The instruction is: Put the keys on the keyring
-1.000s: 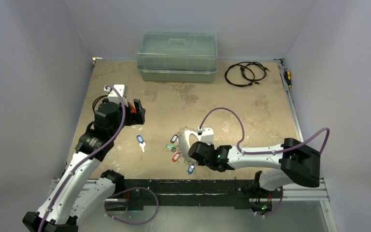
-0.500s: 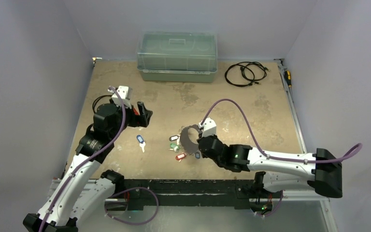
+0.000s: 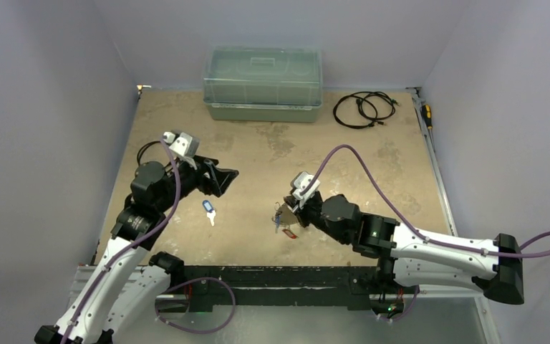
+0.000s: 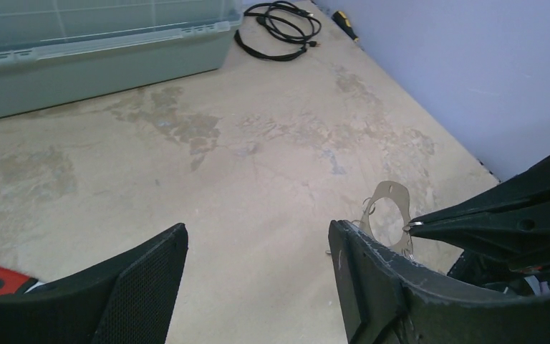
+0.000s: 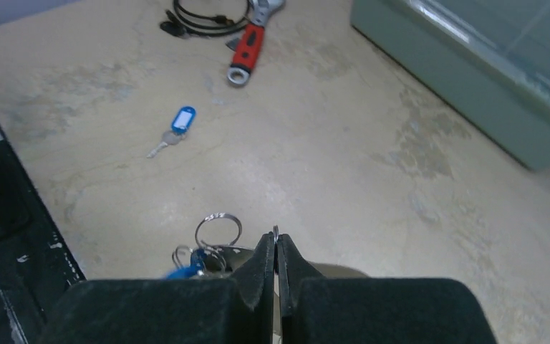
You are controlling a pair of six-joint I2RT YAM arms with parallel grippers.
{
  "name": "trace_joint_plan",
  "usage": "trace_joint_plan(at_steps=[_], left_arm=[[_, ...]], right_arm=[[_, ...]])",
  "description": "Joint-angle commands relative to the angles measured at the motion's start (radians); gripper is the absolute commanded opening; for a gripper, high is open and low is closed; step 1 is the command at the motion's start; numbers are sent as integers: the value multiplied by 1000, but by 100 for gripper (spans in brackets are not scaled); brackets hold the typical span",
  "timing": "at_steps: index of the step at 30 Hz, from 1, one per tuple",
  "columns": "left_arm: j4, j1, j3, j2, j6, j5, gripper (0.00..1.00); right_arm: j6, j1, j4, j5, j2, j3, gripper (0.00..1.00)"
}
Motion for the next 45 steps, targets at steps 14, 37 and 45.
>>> trace_joint_plan(at_steps=[14,37,45], left_arm=[[297,-108,-127,-78,-51,309,61],[721,-161,-321,-207,-80,559,51],[720,-171,-325,-209,23,569,51]], right_arm=[[-494,3,228,-670,-104,21,0],[-587,-26,348,-792,-72,78,0],[-566,-56,393,-843,-27,112,0]])
